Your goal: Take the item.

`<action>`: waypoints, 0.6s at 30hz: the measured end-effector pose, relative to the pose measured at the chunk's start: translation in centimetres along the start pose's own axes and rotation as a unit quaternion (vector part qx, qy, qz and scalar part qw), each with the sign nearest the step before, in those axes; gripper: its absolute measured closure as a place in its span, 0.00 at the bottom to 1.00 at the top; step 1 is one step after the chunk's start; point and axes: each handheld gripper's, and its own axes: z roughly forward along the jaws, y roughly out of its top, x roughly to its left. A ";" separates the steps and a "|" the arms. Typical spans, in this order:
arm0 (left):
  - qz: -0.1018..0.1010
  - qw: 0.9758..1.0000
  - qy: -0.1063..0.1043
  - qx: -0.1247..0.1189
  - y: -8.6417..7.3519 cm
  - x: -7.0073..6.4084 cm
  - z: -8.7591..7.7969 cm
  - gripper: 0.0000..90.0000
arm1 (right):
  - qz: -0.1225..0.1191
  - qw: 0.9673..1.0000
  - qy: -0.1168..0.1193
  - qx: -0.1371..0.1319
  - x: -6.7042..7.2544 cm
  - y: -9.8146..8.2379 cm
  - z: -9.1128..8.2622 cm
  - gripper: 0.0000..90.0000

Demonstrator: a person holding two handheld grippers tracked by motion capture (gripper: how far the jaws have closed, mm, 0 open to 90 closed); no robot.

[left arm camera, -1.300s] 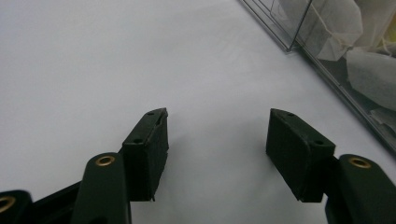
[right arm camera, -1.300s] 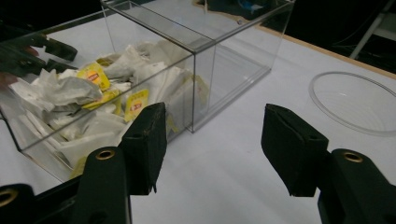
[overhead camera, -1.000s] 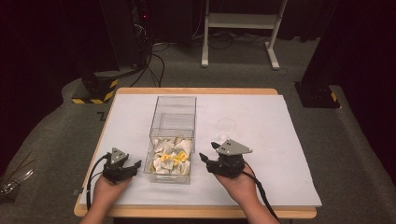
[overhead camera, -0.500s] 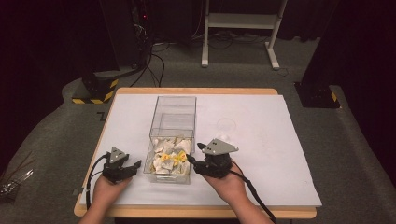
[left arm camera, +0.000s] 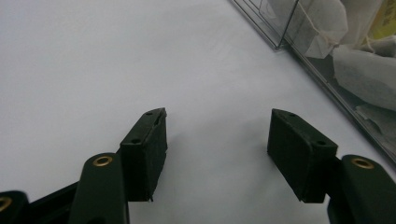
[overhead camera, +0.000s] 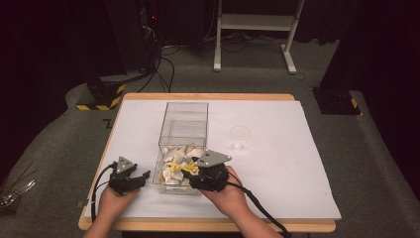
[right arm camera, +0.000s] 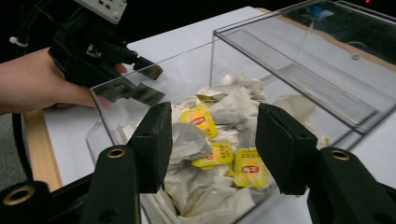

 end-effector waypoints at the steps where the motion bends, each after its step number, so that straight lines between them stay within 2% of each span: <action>1: 0.000 1.000 0.000 0.000 0.0 0.0 0.0 0.42 | -0.003 1.000 0.003 0.001 0.2 0.0 0.2 0.52; 11: 0.000 1.000 -0.002 0.000 0.0 0.0 0.0 0.42 | -0.018 0.999 0.016 0.022 1.4 0.2 1.6 0.57; 18: 0.001 1.000 -0.001 0.000 0.0 0.0 0.0 0.42 | -0.026 0.999 0.023 0.041 1.8 0.0 2.6 0.64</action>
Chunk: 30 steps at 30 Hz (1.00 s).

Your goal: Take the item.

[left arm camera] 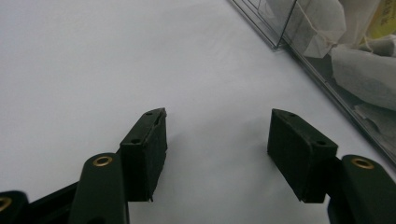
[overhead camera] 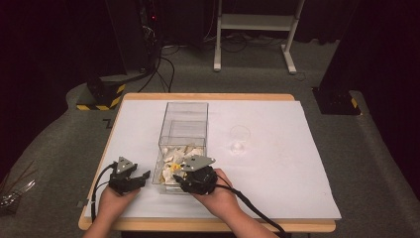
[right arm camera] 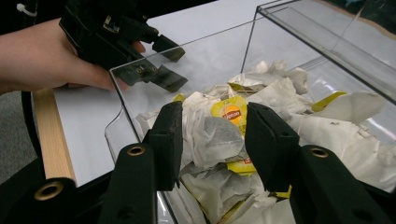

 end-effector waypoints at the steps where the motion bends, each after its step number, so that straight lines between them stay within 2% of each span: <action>1: -0.001 1.000 0.000 0.000 0.0 0.0 0.0 0.42 | 0.000 1.000 0.000 0.002 0.0 0.0 0.1 0.65; 14: 0.002 1.000 0.002 -0.001 0.0 0.0 0.0 0.42 | -0.010 1.000 0.001 0.030 0.2 -0.2 0.6 0.79; 20: 0.002 1.000 0.001 0.000 0.0 0.0 0.0 0.42 | -0.011 0.999 0.009 0.040 0.1 -0.4 0.8 0.86; 25: 0.001 1.000 0.001 0.000 0.0 0.0 0.0 0.42 | -0.010 0.999 0.015 0.036 -0.2 -0.5 0.6 0.98; 30: 0.001 1.000 0.001 0.000 0.0 0.0 0.0 0.42 | -0.008 0.999 0.018 0.030 -0.3 -0.6 0.5 1.00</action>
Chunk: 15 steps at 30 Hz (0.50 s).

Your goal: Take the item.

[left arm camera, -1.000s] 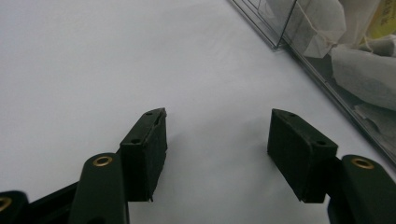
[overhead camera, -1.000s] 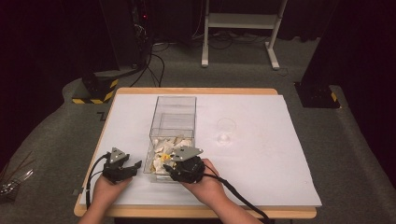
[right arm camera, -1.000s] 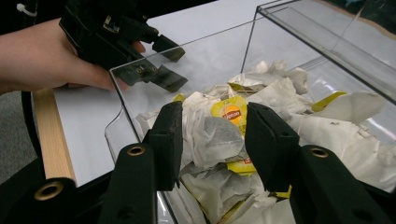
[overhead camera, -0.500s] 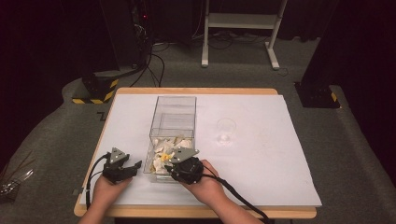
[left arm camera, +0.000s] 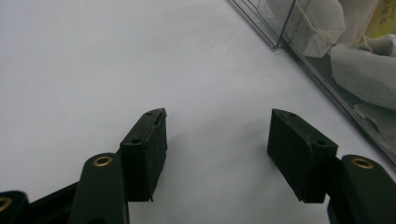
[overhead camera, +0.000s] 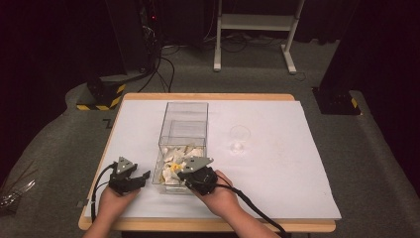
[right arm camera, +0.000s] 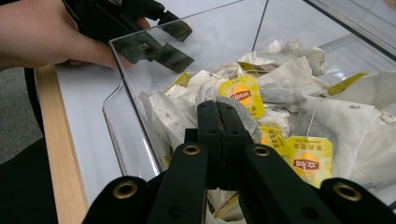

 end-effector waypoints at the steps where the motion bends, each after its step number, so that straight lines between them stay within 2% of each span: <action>1: 0.000 1.000 0.000 0.000 0.0 0.0 0.0 0.42 | 0.000 1.000 0.001 -0.003 0.0 0.0 0.0 1.00; 15: 0.000 1.000 0.001 -0.001 0.0 0.0 0.0 0.42 | 0.010 0.999 -0.002 -0.038 -0.4 -0.3 -0.6 1.00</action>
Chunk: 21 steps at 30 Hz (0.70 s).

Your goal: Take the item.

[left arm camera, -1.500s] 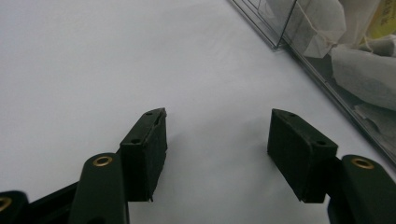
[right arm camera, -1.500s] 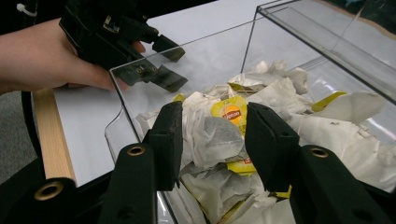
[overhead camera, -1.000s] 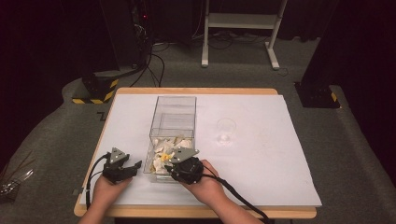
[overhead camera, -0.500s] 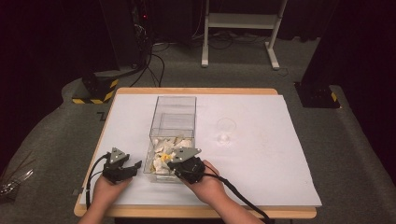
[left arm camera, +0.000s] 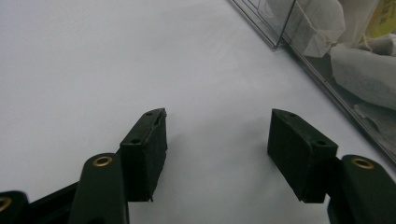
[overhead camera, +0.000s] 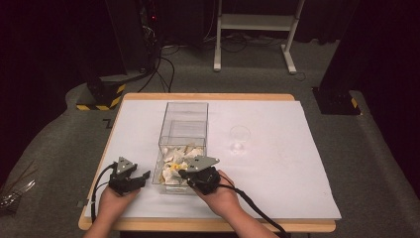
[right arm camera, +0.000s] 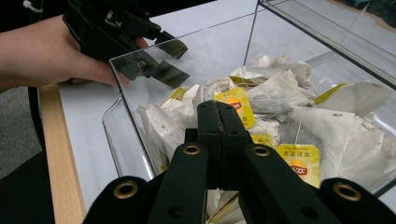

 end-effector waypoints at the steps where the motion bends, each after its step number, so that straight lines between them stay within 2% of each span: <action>1: 0.000 1.000 0.001 -0.001 0.0 0.0 0.0 0.42 | 0.002 1.000 -0.001 -0.002 0.0 0.0 0.0 1.00; 8: 0.000 1.000 0.002 0.000 0.0 0.0 0.0 0.42 | 0.007 1.000 -0.006 -0.022 -0.3 -0.3 -0.7 1.00; 21: 0.000 1.000 0.000 0.000 0.0 0.0 0.0 0.42 | 0.014 0.999 -0.009 -0.040 -0.8 -0.1 -1.6 1.00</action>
